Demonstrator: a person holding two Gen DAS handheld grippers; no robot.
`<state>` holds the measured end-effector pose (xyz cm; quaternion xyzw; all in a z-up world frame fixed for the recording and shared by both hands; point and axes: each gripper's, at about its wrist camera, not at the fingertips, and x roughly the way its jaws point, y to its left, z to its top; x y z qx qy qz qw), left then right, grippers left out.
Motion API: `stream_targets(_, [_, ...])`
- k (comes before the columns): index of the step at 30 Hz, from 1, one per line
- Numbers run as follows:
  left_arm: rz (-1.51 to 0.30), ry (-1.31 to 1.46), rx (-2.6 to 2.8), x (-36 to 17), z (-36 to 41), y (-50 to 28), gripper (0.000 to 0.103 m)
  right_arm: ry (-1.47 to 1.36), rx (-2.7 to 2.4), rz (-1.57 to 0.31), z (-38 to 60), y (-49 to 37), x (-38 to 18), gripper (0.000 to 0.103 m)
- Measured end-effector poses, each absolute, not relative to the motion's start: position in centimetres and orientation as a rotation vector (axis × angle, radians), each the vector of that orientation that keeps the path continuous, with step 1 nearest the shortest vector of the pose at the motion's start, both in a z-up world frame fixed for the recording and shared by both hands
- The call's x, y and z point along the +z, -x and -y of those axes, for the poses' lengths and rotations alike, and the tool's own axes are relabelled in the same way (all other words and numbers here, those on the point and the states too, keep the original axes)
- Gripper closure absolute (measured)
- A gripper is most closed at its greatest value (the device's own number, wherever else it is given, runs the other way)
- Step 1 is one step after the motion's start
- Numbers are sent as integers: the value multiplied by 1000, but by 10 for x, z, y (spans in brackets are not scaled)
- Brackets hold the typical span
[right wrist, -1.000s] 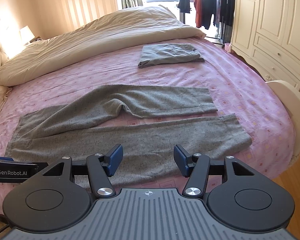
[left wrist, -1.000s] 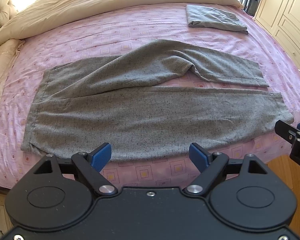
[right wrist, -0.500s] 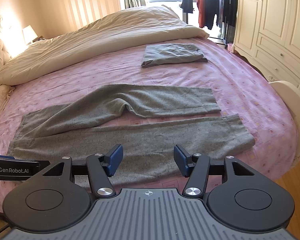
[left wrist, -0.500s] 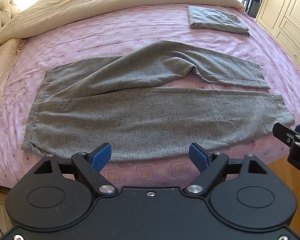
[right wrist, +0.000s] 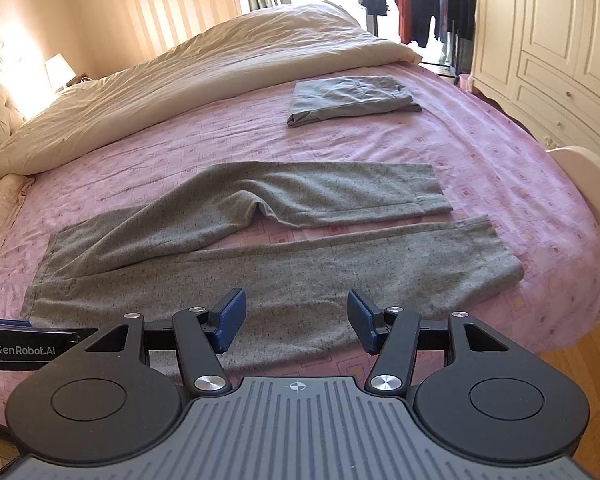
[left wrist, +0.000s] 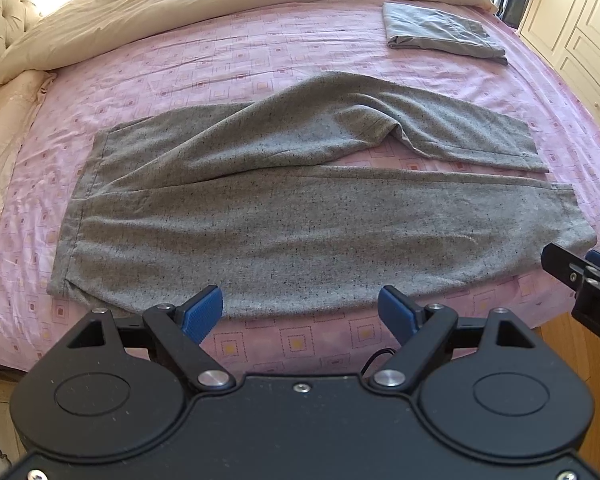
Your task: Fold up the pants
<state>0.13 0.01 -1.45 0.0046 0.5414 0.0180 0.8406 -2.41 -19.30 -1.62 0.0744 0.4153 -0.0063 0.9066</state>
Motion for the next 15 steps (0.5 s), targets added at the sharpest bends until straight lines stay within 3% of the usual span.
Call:
stream_targets(10, [-1230, -26, 20, -38, 1, -38, 19, -161, -37, -949, 190, -3, -35, 48])
stream_targets(15, [-1253, -36, -37, -50, 3, -75, 24, -192, -77, -997, 203, -34, -49, 48])
